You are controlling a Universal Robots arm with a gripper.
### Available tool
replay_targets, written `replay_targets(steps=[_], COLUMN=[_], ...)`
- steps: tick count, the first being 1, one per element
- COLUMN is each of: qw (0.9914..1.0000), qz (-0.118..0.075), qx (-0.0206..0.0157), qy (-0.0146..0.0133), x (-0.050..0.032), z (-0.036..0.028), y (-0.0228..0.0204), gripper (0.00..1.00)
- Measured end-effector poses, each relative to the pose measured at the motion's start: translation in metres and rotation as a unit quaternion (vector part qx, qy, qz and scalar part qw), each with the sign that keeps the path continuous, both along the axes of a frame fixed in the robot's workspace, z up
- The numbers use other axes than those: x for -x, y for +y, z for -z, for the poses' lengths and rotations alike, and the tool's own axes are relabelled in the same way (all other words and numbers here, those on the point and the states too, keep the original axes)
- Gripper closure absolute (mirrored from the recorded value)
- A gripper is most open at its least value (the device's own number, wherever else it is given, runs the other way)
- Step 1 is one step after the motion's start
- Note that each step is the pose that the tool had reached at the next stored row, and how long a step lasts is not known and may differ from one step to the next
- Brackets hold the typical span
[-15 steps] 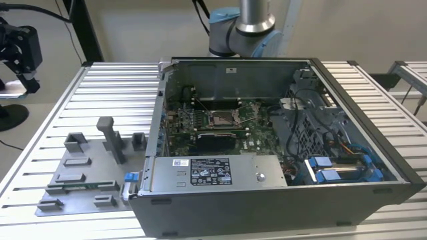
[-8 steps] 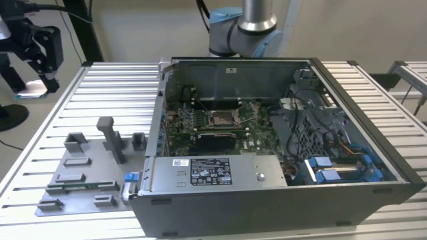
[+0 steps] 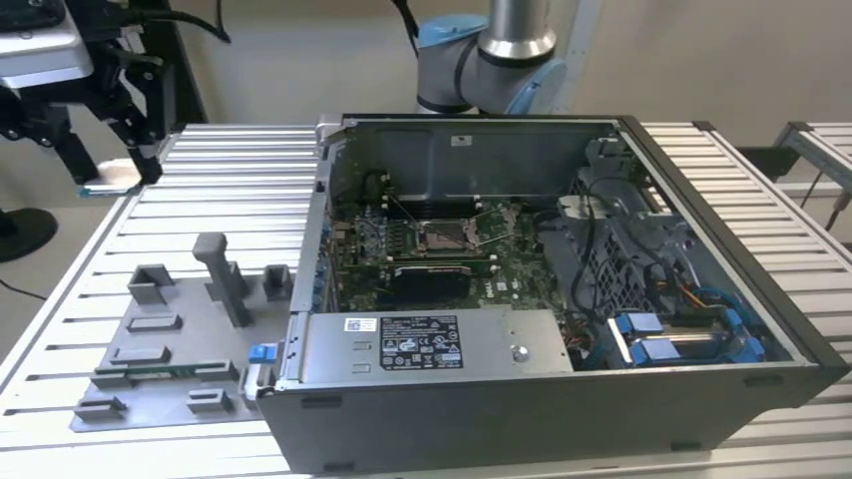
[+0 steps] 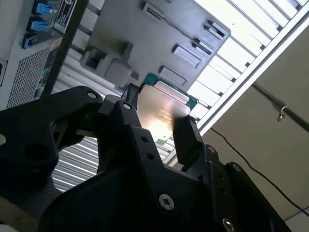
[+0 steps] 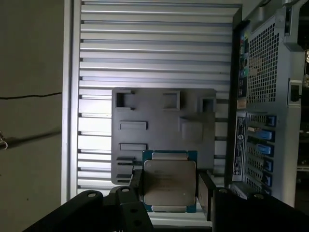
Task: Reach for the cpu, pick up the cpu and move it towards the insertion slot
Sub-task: 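Pick up the cpu and move it towards the insertion slot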
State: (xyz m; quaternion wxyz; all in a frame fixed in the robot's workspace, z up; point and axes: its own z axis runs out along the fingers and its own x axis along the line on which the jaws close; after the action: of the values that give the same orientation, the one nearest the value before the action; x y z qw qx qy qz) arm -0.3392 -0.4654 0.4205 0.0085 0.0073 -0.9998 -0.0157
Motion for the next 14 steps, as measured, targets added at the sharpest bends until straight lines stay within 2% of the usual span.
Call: replay_targets(steps=[14], qw=[1.0], qz=[0.0], qx=[-0.0002], qy=[0.0], x=[-0.0638], z=[0.0], y=[0.0], gripper=[1.0])
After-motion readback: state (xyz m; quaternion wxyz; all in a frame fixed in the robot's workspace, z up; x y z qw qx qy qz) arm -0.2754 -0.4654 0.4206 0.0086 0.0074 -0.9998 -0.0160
